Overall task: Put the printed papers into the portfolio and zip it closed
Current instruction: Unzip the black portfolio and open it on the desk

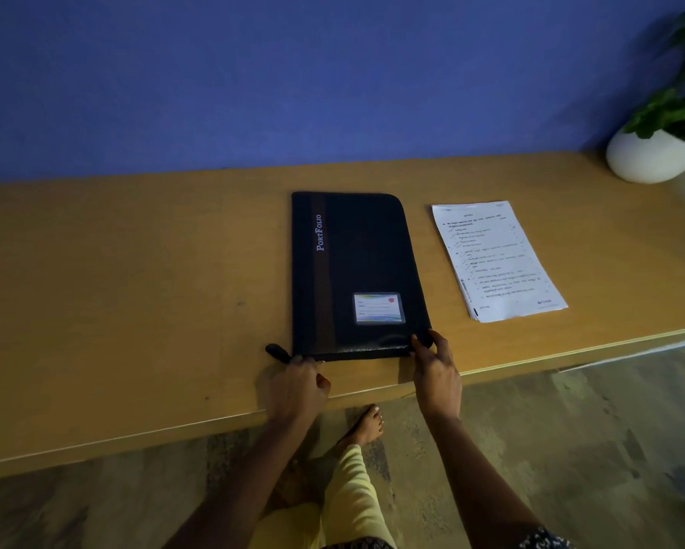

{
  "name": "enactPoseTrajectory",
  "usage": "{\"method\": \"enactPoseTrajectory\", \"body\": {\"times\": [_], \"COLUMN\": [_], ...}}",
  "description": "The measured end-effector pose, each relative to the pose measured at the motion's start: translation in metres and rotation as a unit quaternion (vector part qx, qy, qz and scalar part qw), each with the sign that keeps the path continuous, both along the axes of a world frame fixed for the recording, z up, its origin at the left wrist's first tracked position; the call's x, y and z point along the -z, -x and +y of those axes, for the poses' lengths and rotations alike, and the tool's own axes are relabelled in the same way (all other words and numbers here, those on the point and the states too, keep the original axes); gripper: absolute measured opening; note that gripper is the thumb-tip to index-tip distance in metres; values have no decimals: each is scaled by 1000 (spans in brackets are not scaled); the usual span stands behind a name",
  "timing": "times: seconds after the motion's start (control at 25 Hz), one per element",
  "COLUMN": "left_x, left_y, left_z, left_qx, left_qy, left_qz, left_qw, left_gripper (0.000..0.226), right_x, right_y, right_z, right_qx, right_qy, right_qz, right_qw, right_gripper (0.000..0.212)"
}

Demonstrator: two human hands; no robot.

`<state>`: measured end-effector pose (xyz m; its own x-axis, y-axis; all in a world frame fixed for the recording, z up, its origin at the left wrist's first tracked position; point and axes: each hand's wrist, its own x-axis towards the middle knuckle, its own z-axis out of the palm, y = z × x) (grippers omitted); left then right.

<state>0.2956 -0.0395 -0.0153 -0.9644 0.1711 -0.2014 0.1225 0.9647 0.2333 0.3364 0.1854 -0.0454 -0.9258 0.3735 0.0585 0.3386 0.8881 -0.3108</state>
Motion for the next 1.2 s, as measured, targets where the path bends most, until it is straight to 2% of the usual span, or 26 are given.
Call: {"method": "enactPoseTrajectory", "body": {"times": [0.16, 0.36, 0.52, 0.6, 0.72, 0.8, 0.92, 1.04, 1.2], "left_x": [-1, 5, 2, -2, -14, -24, -35, -53, -83], "left_y": [1, 1, 8, 14, 32, 47, 65, 78, 91], "left_z": [-37, -65, -71, -77, -73, -62, -42, -22, -7], "left_qx": [-25, -5, 11, -7, -34, -43, -39, -36, -35], "left_qy": [4, -5, -9, -29, -53, -76, -113, -165, -253], "left_qz": [2, -11, -24, -22, 7, 3, -29, -42, -47], "left_qw": [1000, 1000, 1000, 999, 998, 996, 992, 985, 966], "left_gripper": [25, 27, 33, 36, 31, 28, 29, 31, 37], "right_x": [-5, -12, -18, -26, -47, -59, -66, -83, -125], "right_y": [0, 2, 7, 15, 36, 45, 52, 55, 56], "right_z": [3, 9, 5, 0, 0, 2, 1, -2, -29], "right_qx": [4, 1, 59, 131, 279, 348, 379, 395, 348], "right_qy": [11, 28, 135, 229, 395, 443, 453, 483, 564], "right_qz": [-2, -6, 19, 29, 63, 75, 69, 102, 160], "right_qw": [1000, 1000, 989, 964, 873, 823, 804, 774, 732], "right_gripper": [40, 39, 44, 48, 48, 44, 33, 22, 8]}}
